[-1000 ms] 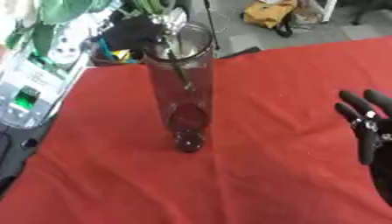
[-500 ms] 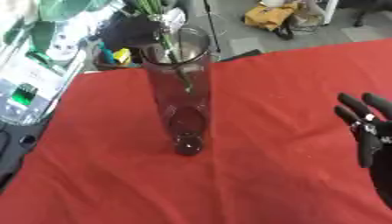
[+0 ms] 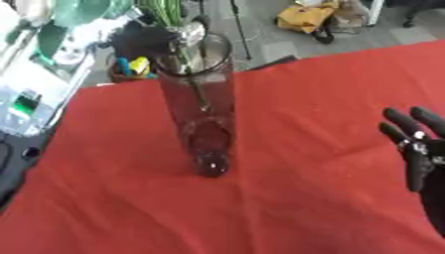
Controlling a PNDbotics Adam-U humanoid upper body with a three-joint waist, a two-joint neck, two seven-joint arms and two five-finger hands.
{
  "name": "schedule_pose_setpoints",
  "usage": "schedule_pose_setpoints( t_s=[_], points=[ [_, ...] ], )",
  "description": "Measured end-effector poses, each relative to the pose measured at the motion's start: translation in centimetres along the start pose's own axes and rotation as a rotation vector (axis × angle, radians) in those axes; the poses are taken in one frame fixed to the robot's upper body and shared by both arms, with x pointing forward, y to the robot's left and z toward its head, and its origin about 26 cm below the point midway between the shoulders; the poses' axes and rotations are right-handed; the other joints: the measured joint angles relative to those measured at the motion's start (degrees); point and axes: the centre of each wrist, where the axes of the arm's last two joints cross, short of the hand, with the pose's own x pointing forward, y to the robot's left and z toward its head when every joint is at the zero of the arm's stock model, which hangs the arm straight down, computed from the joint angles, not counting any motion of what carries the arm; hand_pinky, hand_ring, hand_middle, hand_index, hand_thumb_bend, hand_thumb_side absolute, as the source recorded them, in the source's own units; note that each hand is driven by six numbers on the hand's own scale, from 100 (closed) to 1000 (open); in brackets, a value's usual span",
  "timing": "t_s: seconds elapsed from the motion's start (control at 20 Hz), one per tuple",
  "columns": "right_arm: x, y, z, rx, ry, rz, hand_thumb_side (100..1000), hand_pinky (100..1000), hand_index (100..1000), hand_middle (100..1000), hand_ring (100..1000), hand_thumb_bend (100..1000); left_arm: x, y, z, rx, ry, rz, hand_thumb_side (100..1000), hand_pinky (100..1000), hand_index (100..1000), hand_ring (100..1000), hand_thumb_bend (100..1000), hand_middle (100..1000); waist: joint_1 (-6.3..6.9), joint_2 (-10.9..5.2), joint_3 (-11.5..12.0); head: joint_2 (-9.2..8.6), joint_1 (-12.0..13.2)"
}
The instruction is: Arrange flowers into the vase.
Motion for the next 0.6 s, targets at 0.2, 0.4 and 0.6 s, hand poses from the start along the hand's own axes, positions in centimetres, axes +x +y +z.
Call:
schedule_pose_setpoints(
  t_s=[0.2,0.4,0.6],
  points=[
    [0.01,0.00,-0.03,0.001,0.003,-0.001,1000,1000,943,255,1000,100,-0.29,0.21,0.06,-0.013,-0.011,0.013,1000,872,1000,921,100,984,0.09,0.00,-0.04,-0.17,0.10],
    [0.02,-0.01,-0.11,0.002,0.001,-0.001,1000,1000,943,254,1000,100,-0.28,0.24,0.06,-0.031,-0.040,0.035,1000,883,1000,924,100,988,0.10,0.00,-0.14,-0.18,0.15],
    [0.02,-0.01,-0.12,0.002,0.002,-0.001,1000,1000,943,255,1000,100,-0.24,0.30,0.05,-0.049,-0.067,0.053,1000,904,1000,933,100,1000,0.10,0.00,-0.15,-0.18,0.15]
  ],
)
